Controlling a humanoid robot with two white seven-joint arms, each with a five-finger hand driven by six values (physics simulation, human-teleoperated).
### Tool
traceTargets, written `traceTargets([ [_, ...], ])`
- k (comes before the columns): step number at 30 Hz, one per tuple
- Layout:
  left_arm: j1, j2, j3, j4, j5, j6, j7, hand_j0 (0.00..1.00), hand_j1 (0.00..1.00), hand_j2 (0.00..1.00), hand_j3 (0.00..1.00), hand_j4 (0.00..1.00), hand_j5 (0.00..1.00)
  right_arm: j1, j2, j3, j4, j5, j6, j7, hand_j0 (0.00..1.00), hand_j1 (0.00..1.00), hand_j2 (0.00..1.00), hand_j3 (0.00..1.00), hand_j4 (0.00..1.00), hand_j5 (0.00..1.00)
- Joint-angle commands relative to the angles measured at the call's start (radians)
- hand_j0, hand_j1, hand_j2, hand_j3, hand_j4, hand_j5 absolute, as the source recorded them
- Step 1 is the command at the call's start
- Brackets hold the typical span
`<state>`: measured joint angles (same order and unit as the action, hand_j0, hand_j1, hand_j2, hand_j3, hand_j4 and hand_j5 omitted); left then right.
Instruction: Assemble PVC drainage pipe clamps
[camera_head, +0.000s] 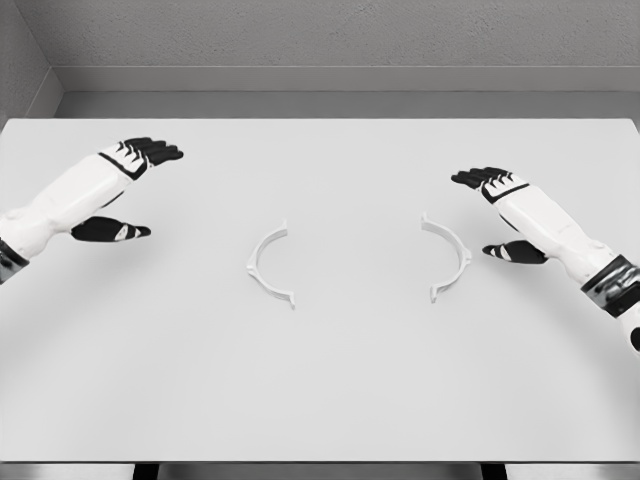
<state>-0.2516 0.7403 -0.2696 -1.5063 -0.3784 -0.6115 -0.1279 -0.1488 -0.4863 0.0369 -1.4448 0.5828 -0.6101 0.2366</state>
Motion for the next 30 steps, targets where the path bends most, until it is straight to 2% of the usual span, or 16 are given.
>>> traceTargets([
  [1,0.000,-0.010,-0.023,-0.020,-0.005,0.001,0.001,1.00,1.00,1.00,1.00,1.00,1.00,0.000,0.000,0.001,0.021,-0.001,0.003,0.000,1.00,1.00,1.00,1.00,1.00,1.00],
  [3,0.000,-0.010,-0.031,-0.025,-0.007,0.001,0.001,1.00,1.00,1.00,1.00,1.00,1.00,-0.005,0.002,0.001,0.055,0.014,0.003,0.000,1.00,1.00,1.00,1.00,1.00,1.00],
  [12,0.008,-0.033,-0.053,-0.075,-0.033,0.001,0.001,1.00,1.00,1.00,1.00,1.00,1.00,-0.006,0.005,0.008,0.064,0.015,0.009,0.000,1.00,1.00,1.00,1.00,1.00,1.00],
  [20,0.008,-0.033,-0.068,-0.081,-0.036,0.001,0.001,1.00,1.00,1.00,1.00,1.00,1.00,-0.018,0.008,0.026,0.077,0.015,0.029,0.001,1.00,1.00,1.00,1.00,1.00,1.00],
  [30,0.011,-0.047,-0.076,-0.100,-0.088,0.001,0.001,1.00,1.00,1.00,1.00,1.00,1.00,-0.028,0.028,0.046,0.081,0.017,0.030,0.003,1.00,1.00,1.00,1.00,1.00,1.00],
])
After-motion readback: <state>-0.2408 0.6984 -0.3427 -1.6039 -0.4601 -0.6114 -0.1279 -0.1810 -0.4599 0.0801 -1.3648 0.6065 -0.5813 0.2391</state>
